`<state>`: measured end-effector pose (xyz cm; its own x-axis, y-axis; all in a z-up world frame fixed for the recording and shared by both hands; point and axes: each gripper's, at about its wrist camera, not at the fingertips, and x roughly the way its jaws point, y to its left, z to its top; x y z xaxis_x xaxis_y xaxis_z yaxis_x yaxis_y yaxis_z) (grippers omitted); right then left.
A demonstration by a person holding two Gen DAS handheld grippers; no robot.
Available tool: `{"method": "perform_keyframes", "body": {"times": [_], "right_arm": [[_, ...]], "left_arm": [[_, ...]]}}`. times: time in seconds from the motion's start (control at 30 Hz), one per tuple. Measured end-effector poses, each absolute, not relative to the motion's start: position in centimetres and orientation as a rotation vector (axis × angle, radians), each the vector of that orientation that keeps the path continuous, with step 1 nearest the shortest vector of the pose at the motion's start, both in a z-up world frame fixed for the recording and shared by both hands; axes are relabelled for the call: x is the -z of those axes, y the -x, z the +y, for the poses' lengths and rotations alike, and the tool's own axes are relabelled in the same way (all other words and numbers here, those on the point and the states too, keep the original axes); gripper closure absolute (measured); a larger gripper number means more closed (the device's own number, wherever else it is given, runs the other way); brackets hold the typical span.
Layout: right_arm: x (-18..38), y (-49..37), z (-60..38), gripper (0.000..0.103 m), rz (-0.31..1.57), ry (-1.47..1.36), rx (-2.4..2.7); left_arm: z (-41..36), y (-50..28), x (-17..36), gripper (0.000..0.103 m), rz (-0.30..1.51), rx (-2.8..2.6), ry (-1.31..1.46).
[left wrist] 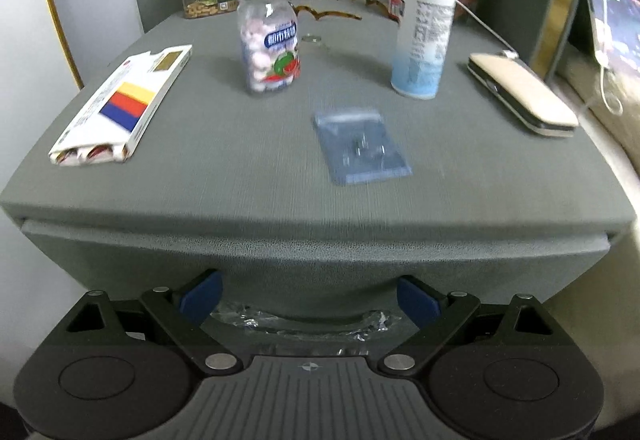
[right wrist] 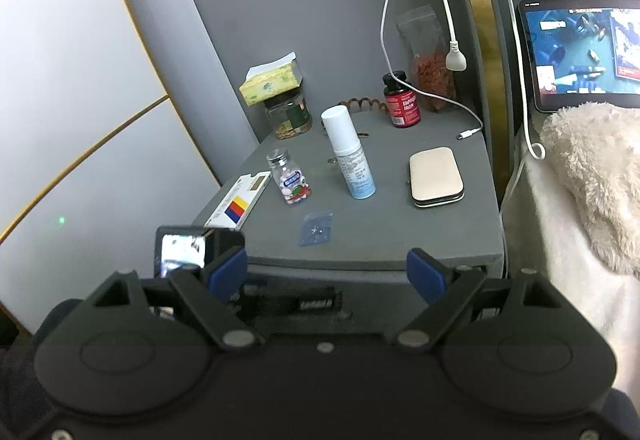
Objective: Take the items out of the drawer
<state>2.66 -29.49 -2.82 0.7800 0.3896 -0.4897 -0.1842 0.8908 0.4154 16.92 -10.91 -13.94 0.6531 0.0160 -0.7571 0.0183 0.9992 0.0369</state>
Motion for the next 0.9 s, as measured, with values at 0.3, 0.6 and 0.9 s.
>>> {"method": "perform_keyframes", "body": {"times": [0.3,0.6,0.9], "right_arm": [[2.6,-4.1,-29.0,0.017,0.689,-0.351,-0.258],[-1.7,-7.3,-24.2,0.000,0.793,-0.272,-0.191],[-3.7,-5.4,-19.8,0.000,0.828,-0.050,-0.148]], "left_arm": [[-6.7,-12.3,8.0,0.000,0.807,-0.003,0.052],[-2.0,-8.6,-2.4,0.000,0.795,-0.152,-0.016],[-2.4,-5.0,-4.4,0.000,0.811,-0.139,0.056]]}}
